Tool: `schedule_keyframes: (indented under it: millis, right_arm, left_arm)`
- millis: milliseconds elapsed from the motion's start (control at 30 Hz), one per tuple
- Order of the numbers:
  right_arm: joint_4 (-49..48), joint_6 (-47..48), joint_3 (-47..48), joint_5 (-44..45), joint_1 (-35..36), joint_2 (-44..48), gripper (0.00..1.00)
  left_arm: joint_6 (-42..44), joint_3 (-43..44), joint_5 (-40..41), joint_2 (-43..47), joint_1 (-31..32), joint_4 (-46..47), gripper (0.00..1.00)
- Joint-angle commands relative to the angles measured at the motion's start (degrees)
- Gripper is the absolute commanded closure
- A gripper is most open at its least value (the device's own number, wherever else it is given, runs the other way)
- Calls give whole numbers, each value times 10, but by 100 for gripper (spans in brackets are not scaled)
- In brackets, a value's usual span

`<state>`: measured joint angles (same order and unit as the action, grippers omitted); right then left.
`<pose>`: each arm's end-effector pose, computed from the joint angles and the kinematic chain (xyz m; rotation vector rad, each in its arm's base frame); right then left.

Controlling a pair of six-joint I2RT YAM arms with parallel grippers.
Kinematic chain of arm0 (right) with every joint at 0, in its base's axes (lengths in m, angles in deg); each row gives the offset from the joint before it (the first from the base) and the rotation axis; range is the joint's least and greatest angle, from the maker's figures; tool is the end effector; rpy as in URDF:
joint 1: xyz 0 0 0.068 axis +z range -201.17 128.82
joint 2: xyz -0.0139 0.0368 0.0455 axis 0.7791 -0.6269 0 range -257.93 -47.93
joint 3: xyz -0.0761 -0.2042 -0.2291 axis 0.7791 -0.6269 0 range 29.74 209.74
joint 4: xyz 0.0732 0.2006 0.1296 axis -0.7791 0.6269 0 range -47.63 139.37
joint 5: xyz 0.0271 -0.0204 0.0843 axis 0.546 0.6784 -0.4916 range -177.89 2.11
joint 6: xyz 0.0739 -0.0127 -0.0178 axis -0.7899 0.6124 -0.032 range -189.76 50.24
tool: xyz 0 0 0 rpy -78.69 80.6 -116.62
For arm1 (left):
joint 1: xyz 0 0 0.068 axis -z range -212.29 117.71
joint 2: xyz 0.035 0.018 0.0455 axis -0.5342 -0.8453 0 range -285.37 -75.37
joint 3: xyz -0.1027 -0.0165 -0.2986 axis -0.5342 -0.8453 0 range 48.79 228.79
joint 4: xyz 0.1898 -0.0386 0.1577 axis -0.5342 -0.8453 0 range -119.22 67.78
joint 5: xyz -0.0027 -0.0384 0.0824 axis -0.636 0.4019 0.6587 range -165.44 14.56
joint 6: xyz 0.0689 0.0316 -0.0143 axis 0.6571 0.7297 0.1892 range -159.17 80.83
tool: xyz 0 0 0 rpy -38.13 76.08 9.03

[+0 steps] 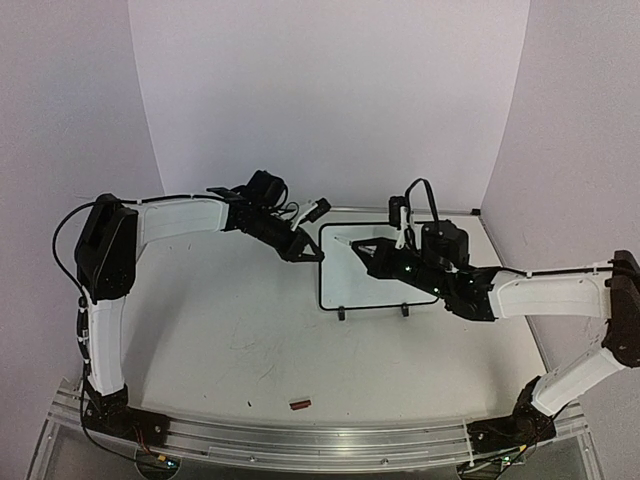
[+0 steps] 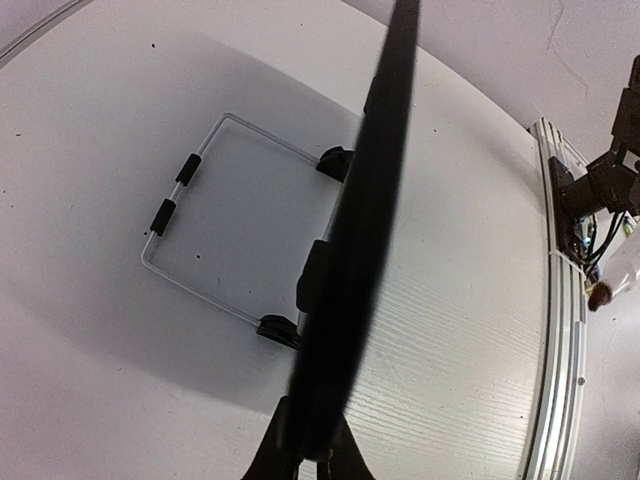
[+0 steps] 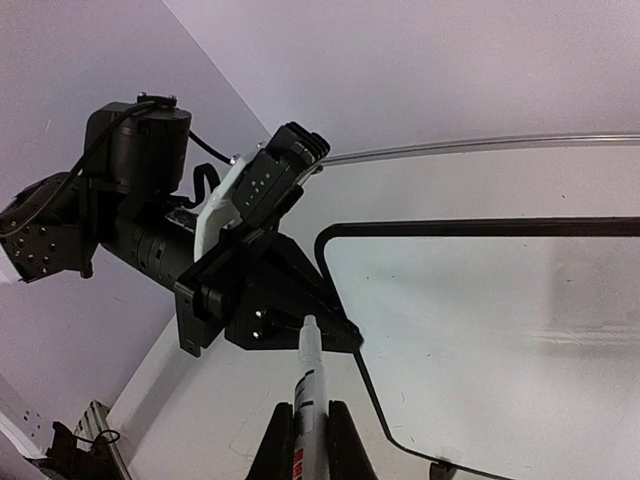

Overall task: Write a sentence on the whiteboard
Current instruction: Hold the whiteboard at the center of the board, then write a sentence on the whiteboard.

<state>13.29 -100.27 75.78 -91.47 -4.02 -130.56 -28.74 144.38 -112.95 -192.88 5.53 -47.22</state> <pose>0.2289 0.2528 0.3109 -0.3126 1.7924 1.0441 0.3600 -0.3301 0.2640 1.2625 2.0394 -1.0066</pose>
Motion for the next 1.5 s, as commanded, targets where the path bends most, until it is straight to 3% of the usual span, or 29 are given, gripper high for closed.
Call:
schedule_keyframes:
  millis: [0, 1467]
  right_arm:
    - [-7, 21, 35, 16, -1, -16, 100]
    - [-4, 24, 80, 73, 4, -89, 100]
  left_arm:
    - [14, 6, 1, -1, -2, 15, 100]
    - [38, -22, 17, 9, -1, 22, 100]
